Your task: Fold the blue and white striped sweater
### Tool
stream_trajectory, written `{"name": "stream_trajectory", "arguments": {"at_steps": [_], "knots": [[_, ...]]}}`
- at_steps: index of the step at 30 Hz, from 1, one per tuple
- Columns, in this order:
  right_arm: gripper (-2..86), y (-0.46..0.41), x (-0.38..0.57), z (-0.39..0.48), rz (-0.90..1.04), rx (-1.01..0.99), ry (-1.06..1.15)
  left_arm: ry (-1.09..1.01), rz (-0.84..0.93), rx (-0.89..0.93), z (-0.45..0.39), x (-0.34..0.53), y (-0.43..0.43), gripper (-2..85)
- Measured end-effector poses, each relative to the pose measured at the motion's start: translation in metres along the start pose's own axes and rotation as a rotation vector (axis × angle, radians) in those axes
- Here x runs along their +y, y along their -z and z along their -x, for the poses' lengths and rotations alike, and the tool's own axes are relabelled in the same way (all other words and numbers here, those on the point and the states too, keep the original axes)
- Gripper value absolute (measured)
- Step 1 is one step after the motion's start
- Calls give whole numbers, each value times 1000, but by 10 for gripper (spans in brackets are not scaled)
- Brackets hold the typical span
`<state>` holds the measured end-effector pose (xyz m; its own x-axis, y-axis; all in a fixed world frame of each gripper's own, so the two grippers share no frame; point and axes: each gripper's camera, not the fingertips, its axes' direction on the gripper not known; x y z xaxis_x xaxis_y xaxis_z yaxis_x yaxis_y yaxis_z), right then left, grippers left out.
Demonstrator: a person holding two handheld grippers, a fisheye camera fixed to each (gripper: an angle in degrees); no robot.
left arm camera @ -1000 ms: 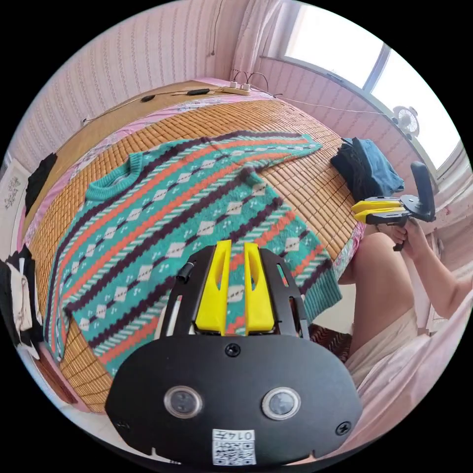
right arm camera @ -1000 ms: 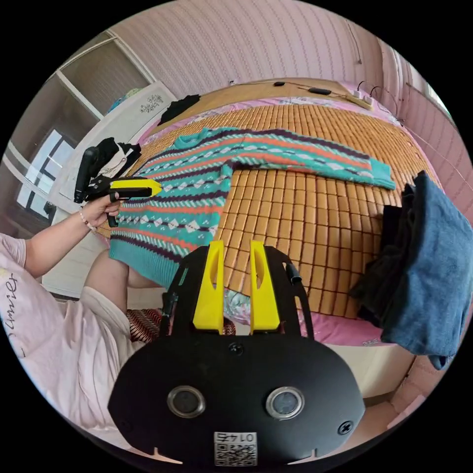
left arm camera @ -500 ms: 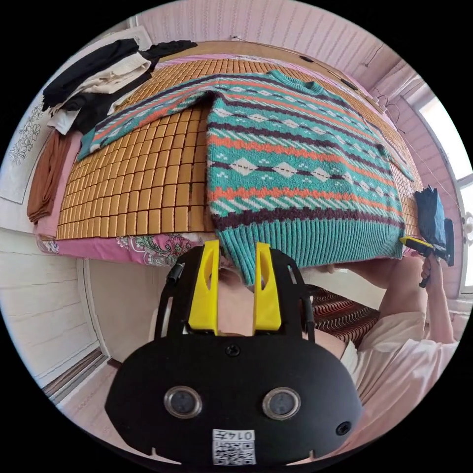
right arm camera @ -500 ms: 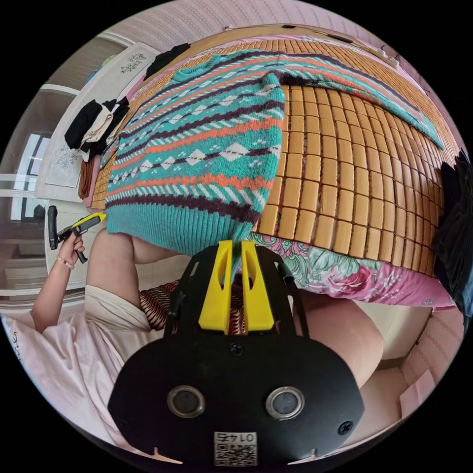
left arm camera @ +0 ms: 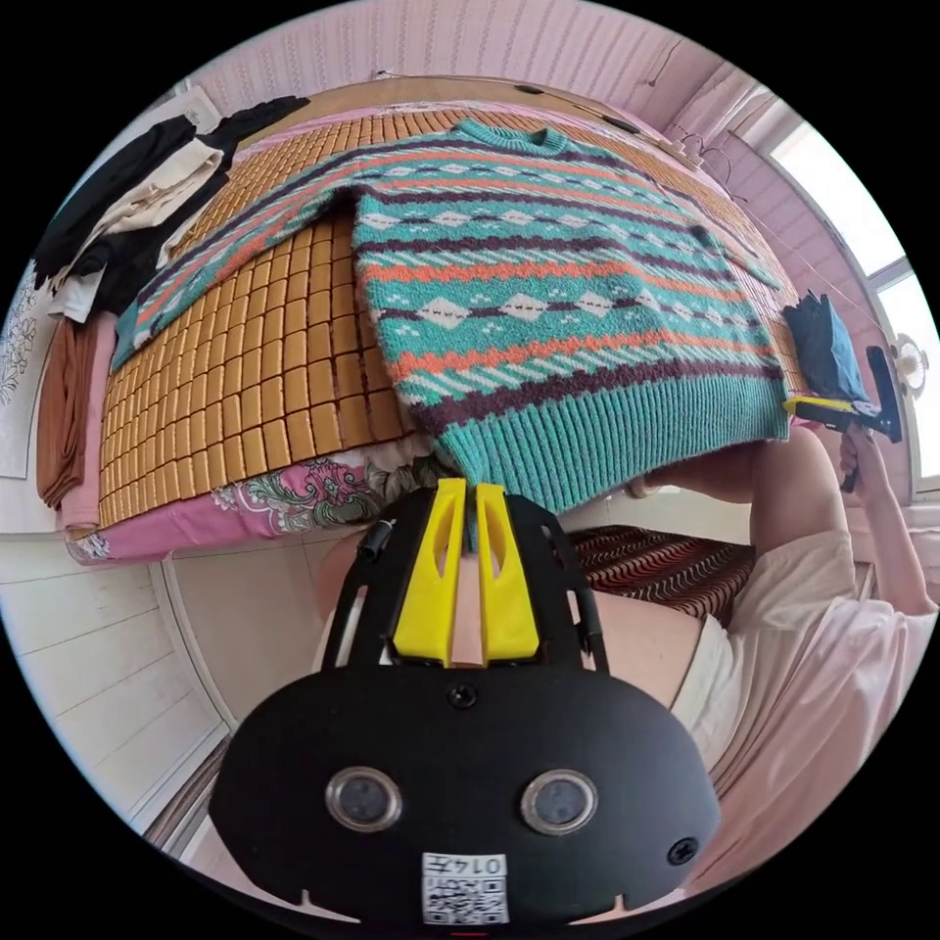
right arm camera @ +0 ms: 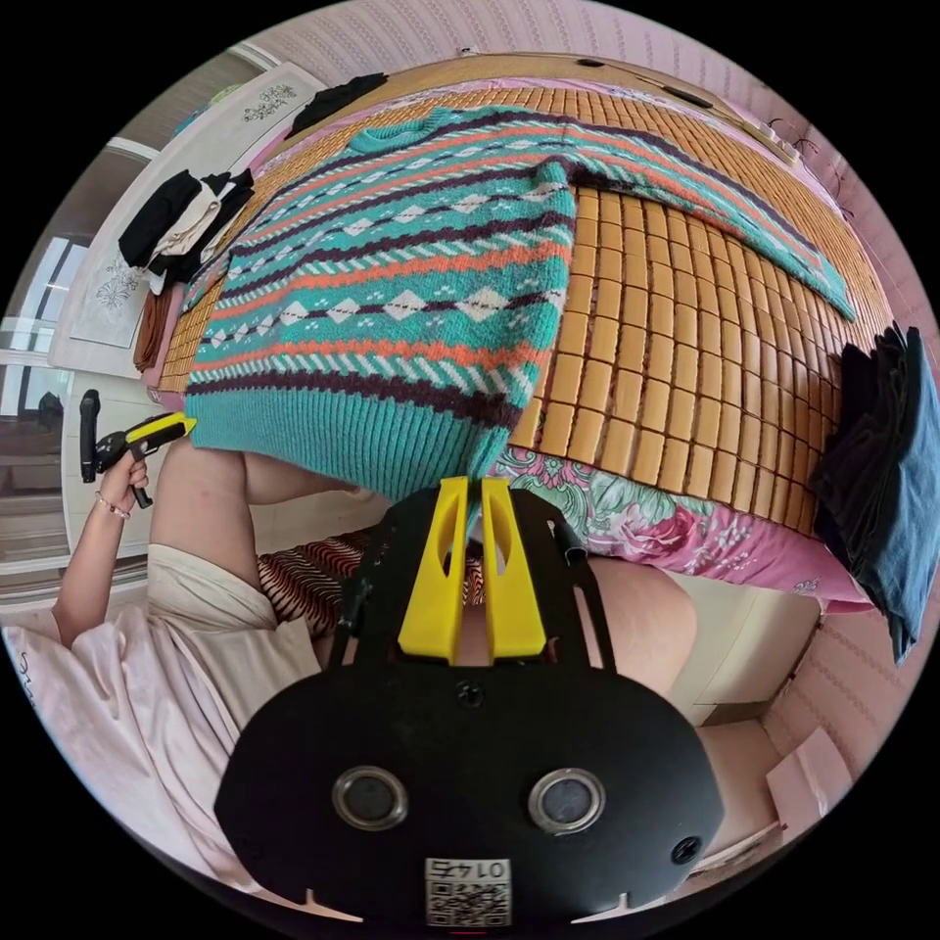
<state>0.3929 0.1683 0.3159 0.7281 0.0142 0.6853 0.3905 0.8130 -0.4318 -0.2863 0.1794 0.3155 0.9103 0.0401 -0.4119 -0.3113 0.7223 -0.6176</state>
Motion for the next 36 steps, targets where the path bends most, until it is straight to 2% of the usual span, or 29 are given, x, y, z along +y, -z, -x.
{"name": "stream_trajectory", "arguments": {"at_steps": [5,7,12,18,21,24,26,27,31,34,36], "knots": [[12,-22,-8,19,43,26,-3,129,-33,135,31,20,0,14],[10,-24,-7,28,26,46,3,141,-72,106,35,29,7,11],[1,-28,-8,75,-69,178,141,23,-155,-5,23,40,31,3],[-3,-65,-58,138,-61,236,276,-130,-185,3,-12,7,21,-2],[-4,-81,-90,153,-80,286,243,-125,-177,-45,-15,-14,8,-7],[-4,-95,-109,144,-132,387,117,-85,-152,-116,0,-23,-9,-9],[-4,-125,-114,126,-41,401,44,-59,-97,-134,13,-20,-25,-10],[-4,-126,-110,125,-89,382,58,-64,-158,-113,20,-10,-24,-10],[-4,-136,-106,120,-176,263,-8,-1,-221,-18,46,8,-24,-9],[-4,-144,-120,122,-132,209,-68,41,-210,45,67,10,-22,-9],[-4,-146,-131,135,-91,230,-30,58,-210,78,77,10,-14,-10]]}}
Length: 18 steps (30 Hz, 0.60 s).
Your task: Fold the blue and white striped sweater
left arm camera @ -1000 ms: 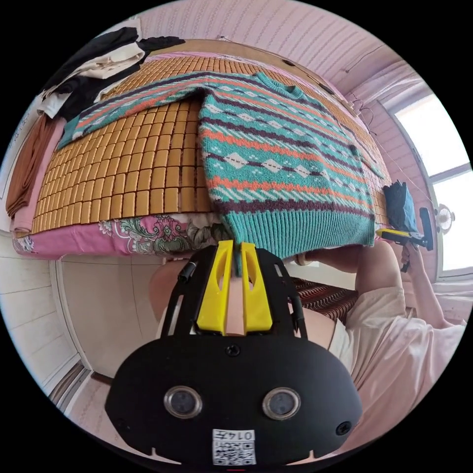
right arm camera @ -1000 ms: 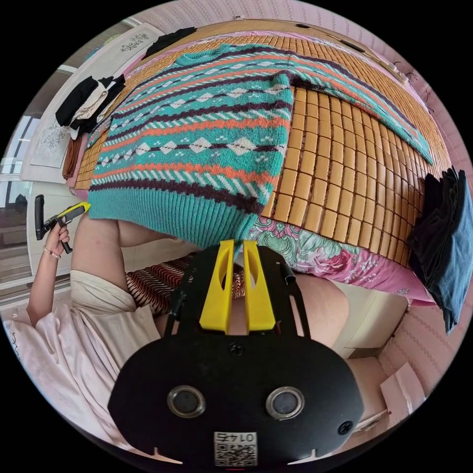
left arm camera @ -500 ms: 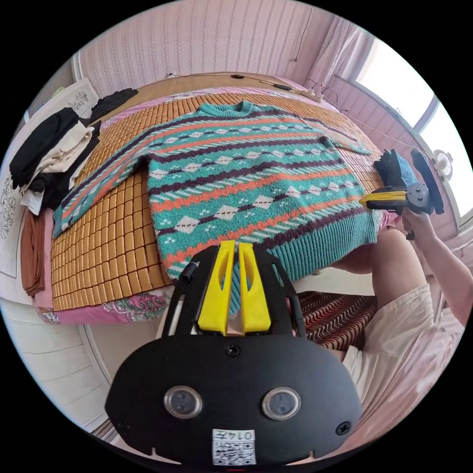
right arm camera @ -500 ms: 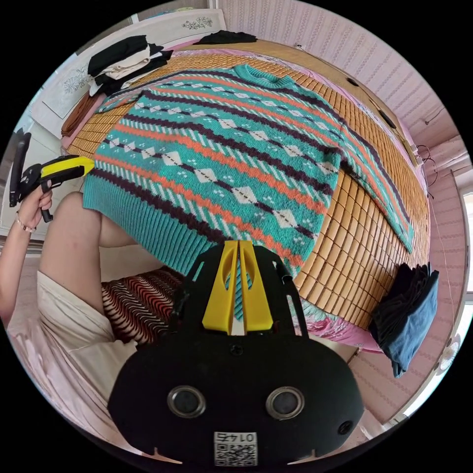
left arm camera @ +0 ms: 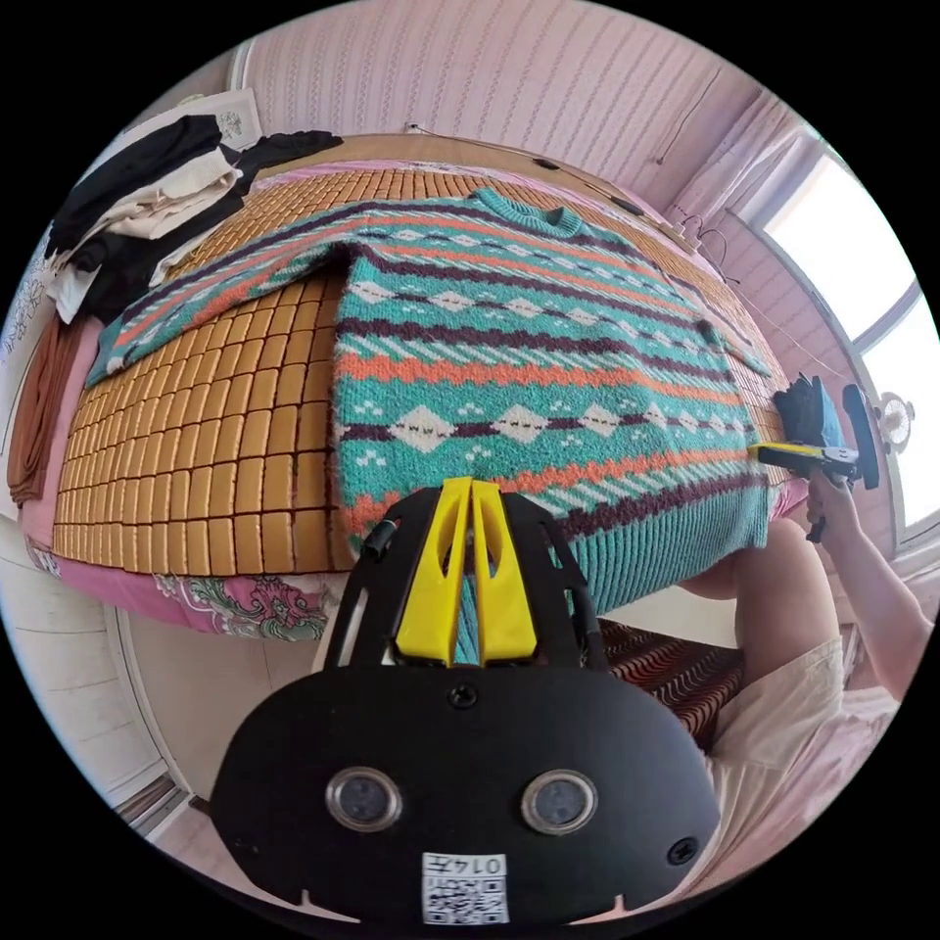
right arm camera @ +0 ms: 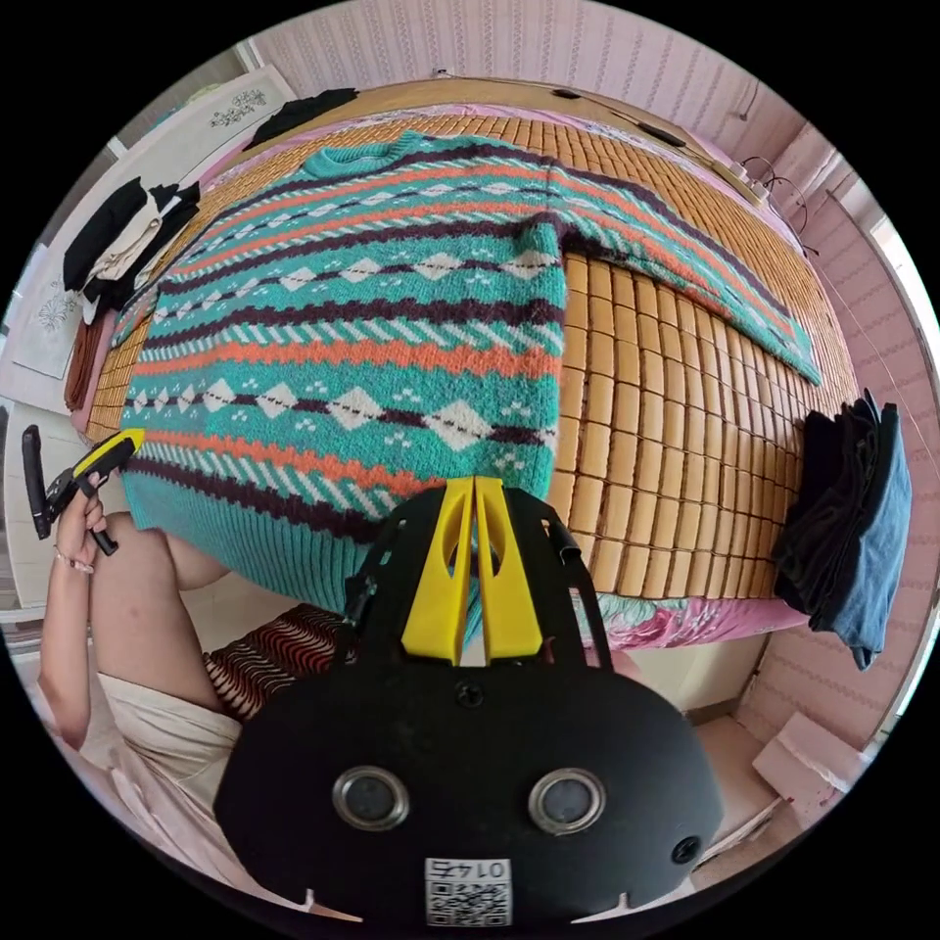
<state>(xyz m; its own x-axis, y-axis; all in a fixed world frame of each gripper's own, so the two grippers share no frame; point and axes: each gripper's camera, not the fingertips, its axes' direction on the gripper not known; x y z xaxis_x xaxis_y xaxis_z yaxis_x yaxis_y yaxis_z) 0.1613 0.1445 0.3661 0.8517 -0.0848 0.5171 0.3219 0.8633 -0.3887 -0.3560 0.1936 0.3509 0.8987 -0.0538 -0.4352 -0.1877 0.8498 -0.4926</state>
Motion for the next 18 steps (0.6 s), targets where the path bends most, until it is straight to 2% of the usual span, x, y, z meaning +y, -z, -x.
{"name": "stream_trajectory", "arguments": {"at_steps": [4,6,8,12,18], "knots": [[-4,-1,-25,30,-82,69,92,-37,-101,-42,8,-9,14,-10],[-4,-20,-41,39,-24,66,106,-28,-79,-32,19,-21,5,-10],[-4,-39,-50,52,10,131,152,-42,6,-117,31,-24,-9,-10],[-4,-54,-46,60,-23,122,151,28,-9,28,74,-16,-2,-10],[-4,-77,-59,92,6,140,87,-52,-66,-23,87,-8,12,-10]]}}
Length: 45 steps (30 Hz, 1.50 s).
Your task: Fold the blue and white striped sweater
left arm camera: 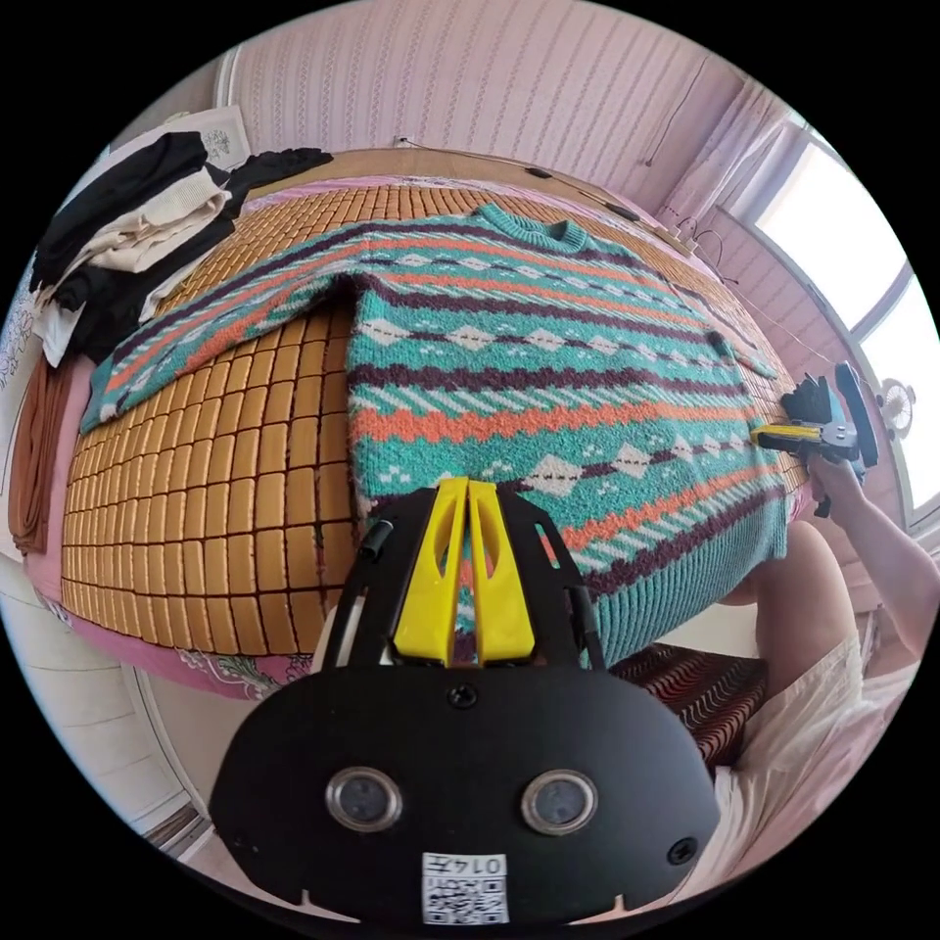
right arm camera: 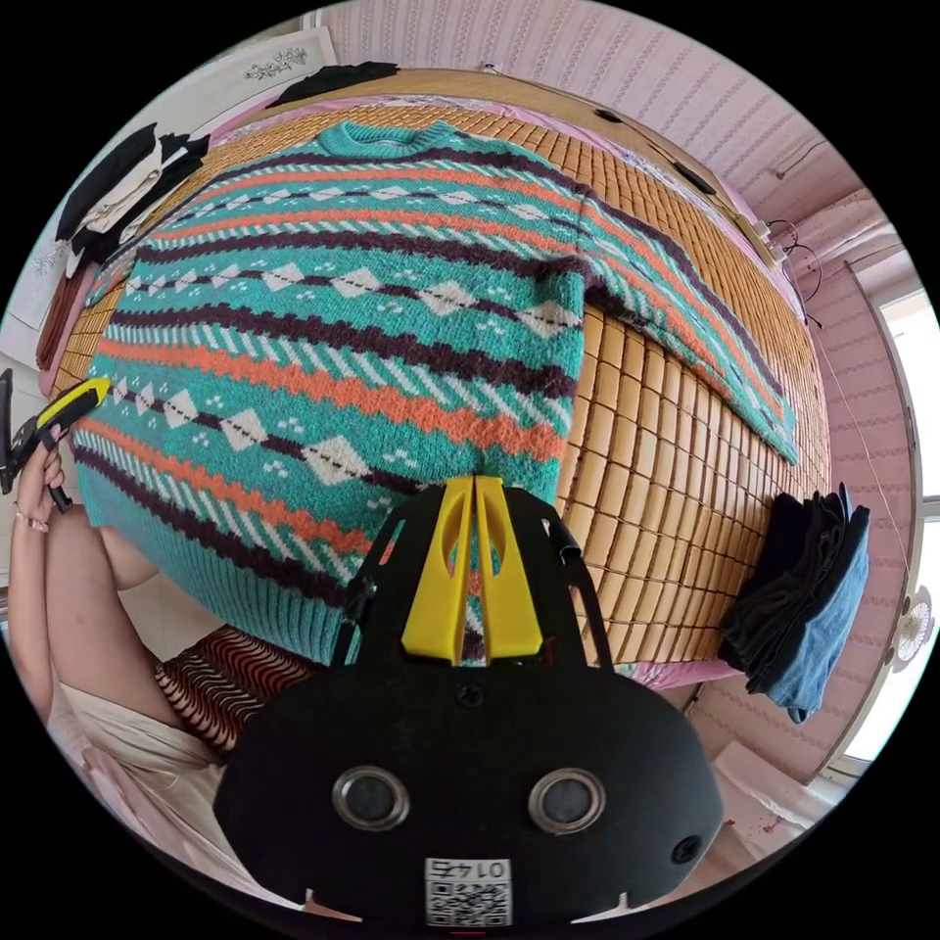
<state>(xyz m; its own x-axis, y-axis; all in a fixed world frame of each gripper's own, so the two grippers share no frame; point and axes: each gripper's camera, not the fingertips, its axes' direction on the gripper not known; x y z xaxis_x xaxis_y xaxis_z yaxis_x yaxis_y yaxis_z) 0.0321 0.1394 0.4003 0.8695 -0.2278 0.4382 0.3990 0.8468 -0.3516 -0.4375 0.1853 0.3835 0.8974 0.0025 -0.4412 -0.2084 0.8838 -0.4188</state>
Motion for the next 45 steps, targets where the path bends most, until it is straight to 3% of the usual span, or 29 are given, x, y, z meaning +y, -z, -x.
{"name": "stream_trajectory", "arguments": {"at_steps": [4,9,12,17,24,32,36,42,45], "knots": [[-6,-6,-6,25,0,1,36,50,-145,29,28,9,25,-10],[-7,22,-14,79,-184,-8,156,258,-297,1,119,27,50,-10],[-8,32,-43,134,-231,3,295,451,-312,34,167,37,52,-9],[4,47,-109,249,-363,-51,512,500,-397,86,209,39,73,0],[81,37,-180,392,-351,-130,777,618,-598,-78,319,20,117,87],[139,8,-237,527,-293,-122,945,706,-588,-21,398,17,107,131],[142,1,-254,575,-259,-178,995,771,-468,-48,431,14,91,137],[129,-9,-265,643,-295,-109,1065,818,-534,124,458,10,84,136],[77,-25,-269,666,-245,-48,1095,807,-493,99,463,-1,78,127]]}}
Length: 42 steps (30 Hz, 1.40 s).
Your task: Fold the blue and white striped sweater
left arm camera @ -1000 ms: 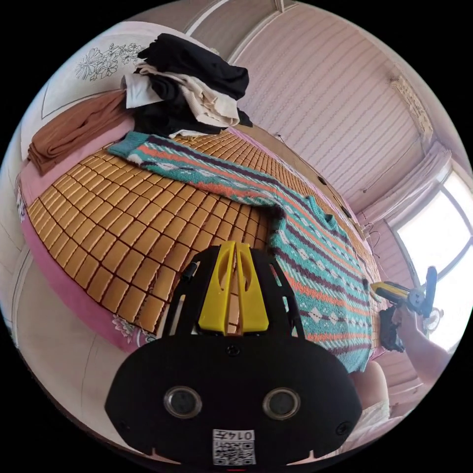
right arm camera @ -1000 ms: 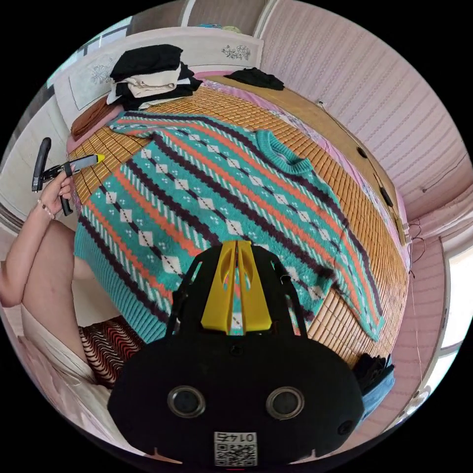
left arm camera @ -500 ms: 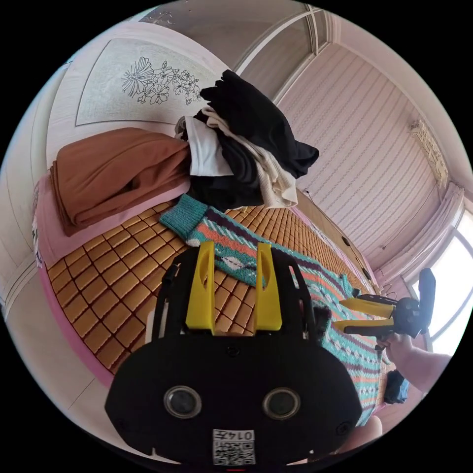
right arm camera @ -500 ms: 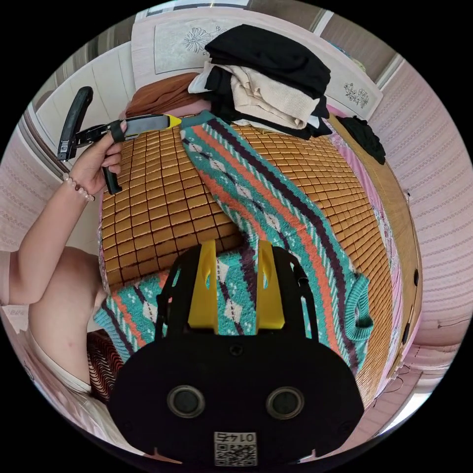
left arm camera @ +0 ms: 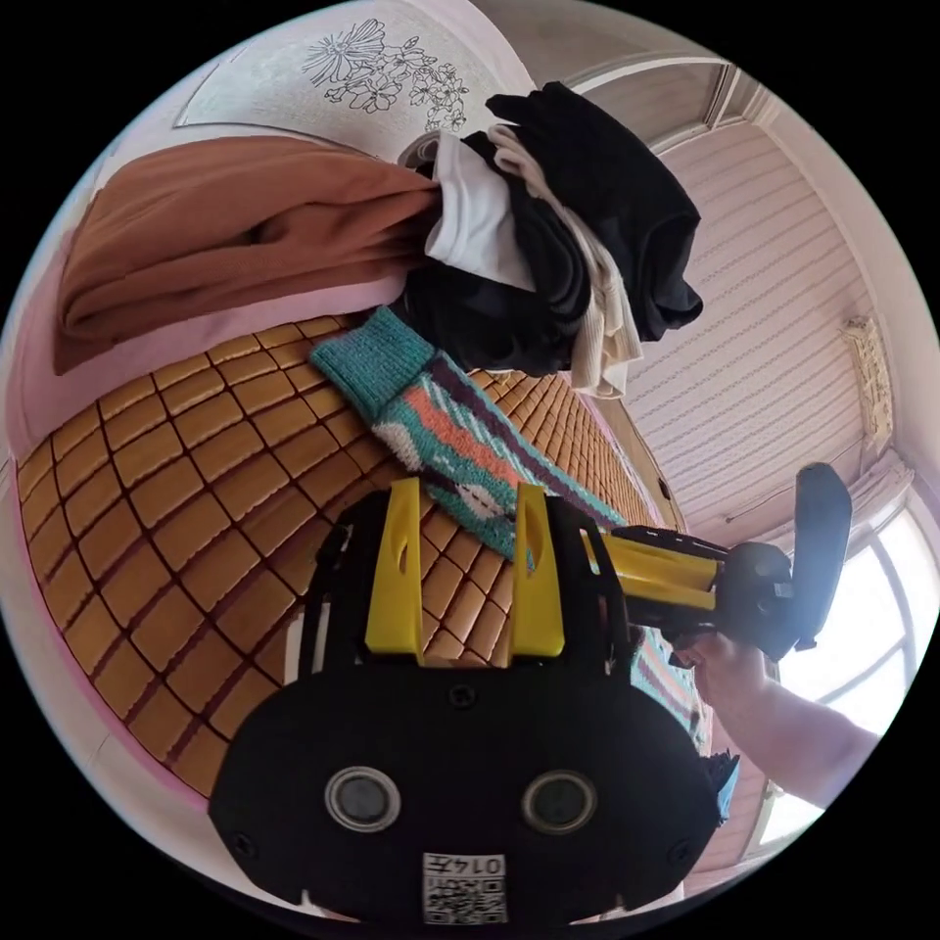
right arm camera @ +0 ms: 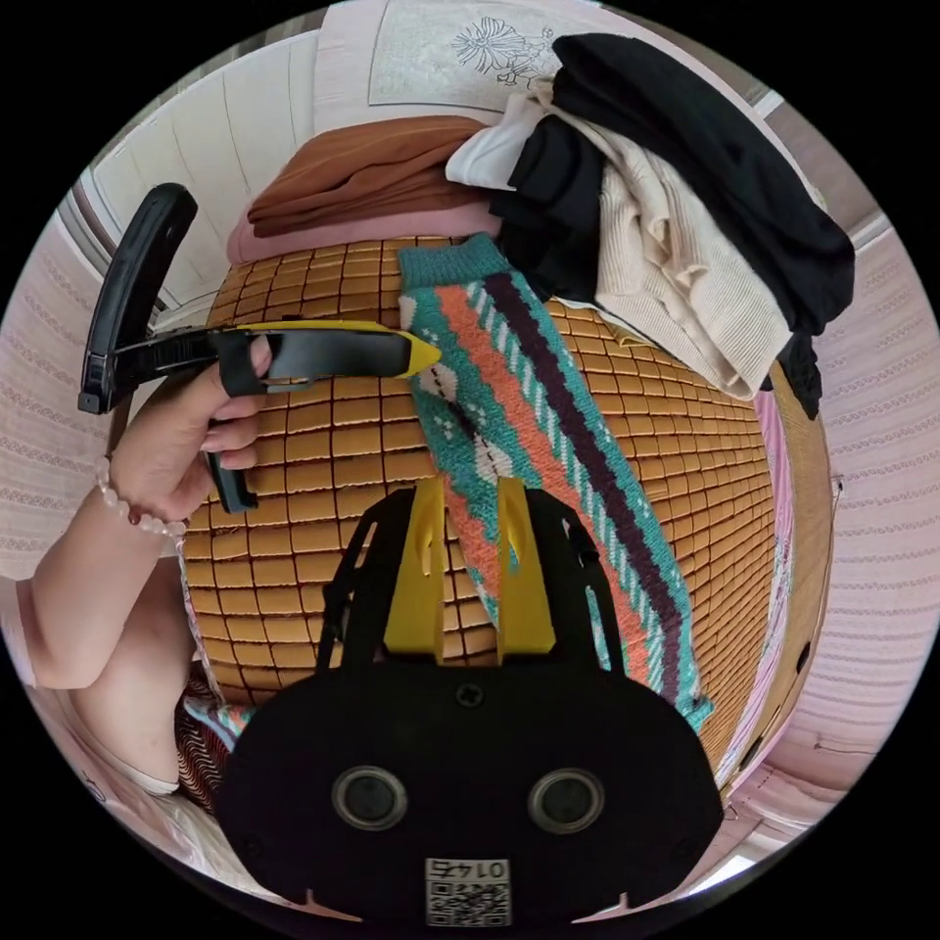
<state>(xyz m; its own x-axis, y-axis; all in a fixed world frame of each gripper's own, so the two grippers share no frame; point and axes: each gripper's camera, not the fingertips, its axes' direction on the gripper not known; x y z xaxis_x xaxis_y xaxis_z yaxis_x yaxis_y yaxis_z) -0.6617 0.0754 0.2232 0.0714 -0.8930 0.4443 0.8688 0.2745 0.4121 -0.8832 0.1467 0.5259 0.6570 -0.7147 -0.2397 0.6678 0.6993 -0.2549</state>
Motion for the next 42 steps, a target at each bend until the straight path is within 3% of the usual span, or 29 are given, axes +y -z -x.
{"name": "stream_trajectory", "arguments": {"at_steps": [8,17,21,25,32,35,38,42], "knots": [[64,-11,-3,9,-12,26,42,161,-12,79,26,-11,-7,44],[100,-9,17,-5,3,33,8,139,-114,-52,-4,-10,-12,114],[72,-4,27,-15,16,15,-21,115,-14,-38,-16,-11,-29,46],[35,13,47,-24,-30,40,-28,123,-31,32,-20,-3,-36,13],[21,65,114,-70,-191,-1,-247,-80,-191,140,-94,18,-20,-6],[20,93,171,-100,-275,-75,-399,-280,-203,241,-162,36,-17,-6],[23,119,246,-128,-332,-137,-544,-545,-139,470,-247,72,-21,-3],[32,148,350,-149,-428,-233,-699,-901,121,739,-360,163,-49,20]]}}
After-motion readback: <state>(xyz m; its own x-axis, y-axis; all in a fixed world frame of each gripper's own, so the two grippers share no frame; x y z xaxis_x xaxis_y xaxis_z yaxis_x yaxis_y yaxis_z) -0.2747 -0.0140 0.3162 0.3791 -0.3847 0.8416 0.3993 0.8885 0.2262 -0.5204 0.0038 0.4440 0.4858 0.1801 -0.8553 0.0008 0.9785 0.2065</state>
